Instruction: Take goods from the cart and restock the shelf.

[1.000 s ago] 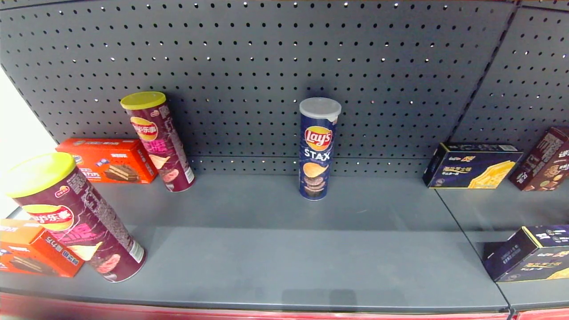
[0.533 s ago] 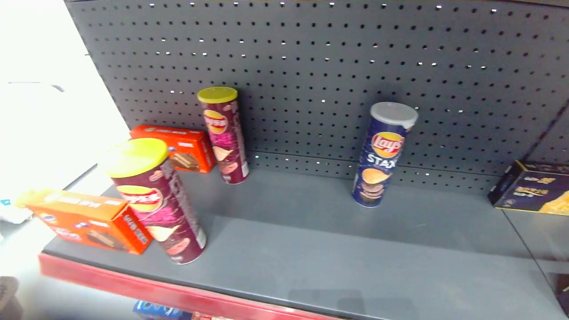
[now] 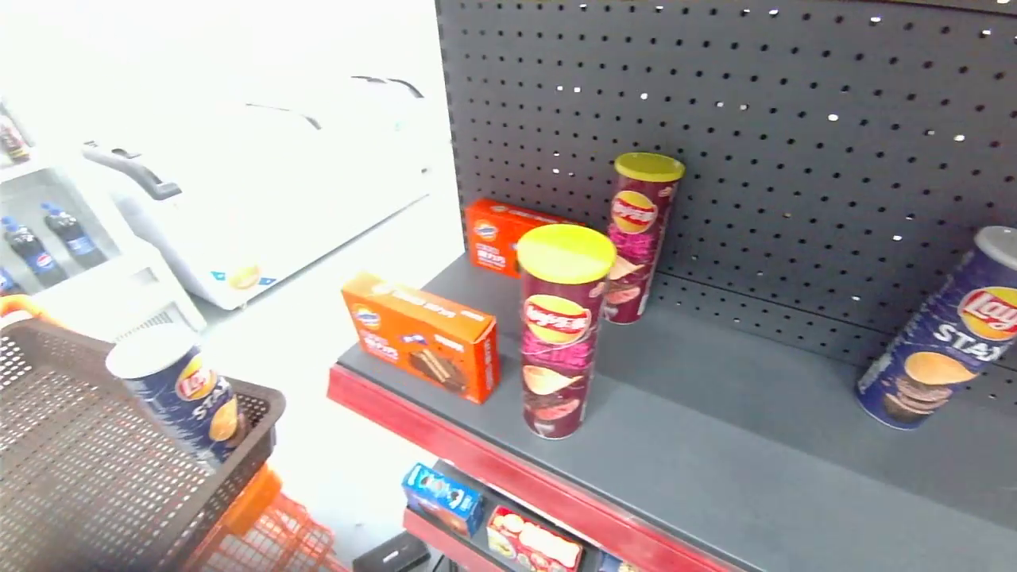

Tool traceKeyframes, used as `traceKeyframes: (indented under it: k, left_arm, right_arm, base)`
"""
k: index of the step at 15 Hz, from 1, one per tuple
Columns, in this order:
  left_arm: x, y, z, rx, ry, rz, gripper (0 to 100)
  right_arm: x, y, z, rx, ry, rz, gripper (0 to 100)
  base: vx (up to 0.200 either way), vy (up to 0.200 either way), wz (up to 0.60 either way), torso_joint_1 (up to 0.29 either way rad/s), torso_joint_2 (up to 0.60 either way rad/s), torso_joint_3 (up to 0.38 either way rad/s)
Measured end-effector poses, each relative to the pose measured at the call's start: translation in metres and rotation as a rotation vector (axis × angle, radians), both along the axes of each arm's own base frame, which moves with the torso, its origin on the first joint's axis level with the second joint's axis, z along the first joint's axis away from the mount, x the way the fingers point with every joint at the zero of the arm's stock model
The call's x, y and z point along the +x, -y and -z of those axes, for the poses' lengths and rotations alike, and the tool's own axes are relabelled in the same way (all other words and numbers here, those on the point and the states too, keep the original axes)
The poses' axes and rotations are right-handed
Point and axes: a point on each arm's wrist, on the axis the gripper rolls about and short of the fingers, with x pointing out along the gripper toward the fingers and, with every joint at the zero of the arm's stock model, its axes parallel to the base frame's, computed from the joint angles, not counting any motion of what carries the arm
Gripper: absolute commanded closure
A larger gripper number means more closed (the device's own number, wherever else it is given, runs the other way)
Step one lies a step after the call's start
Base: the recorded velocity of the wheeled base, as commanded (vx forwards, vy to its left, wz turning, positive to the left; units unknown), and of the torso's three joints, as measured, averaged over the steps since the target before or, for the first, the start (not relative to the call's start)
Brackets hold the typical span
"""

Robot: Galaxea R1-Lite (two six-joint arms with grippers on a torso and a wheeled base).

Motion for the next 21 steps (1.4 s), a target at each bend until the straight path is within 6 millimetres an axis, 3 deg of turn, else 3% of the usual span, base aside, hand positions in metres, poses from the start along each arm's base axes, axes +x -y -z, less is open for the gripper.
traceKeyframes:
  k: [2, 10, 14, 17, 21]
  left_arm:
    - [0.000, 0.000, 0.000, 0.001, 0.000, 0.003, 0]
    - [-0.002, 0.000, -0.006, 0.020, 0.018, 0.013, 0]
    - [-0.009, 0.000, -0.069, 0.058, 0.051, 0.033, 0]
    - [0.012, 0.001, -0.096, 0.065, -0.060, 0.041, 0]
    - [0.056, 0.003, -0.108, 0.068, -0.151, 0.092, 0]
  right_arm:
    - [0.000, 0.000, 0.000, 0.000, 0.000, -0.001, 0]
    - [0.000, 0.000, 0.000, -0.001, 0.001, 0.000, 0]
    - [0.000, 0.000, 0.000, -0.001, 0.001, -0.001, 0]
    - [0.000, 0.000, 0.000, -0.001, 0.000, -0.002, 0]
    - [0.000, 0.000, 0.000, -0.001, 0.000, -0.002, 0]
  base:
    - [0.000, 0.000, 0.60, 0.002, 0.00, 0.007]
    - [0.000, 0.000, 0.00, 0.000, 0.00, 0.000]
    - [0.000, 0.000, 0.00, 0.000, 0.00, 0.000]
    - [0.000, 0.000, 0.00, 0.000, 0.00, 0.000]
    - [0.000, 0.000, 0.00, 0.000, 0.00, 0.000]
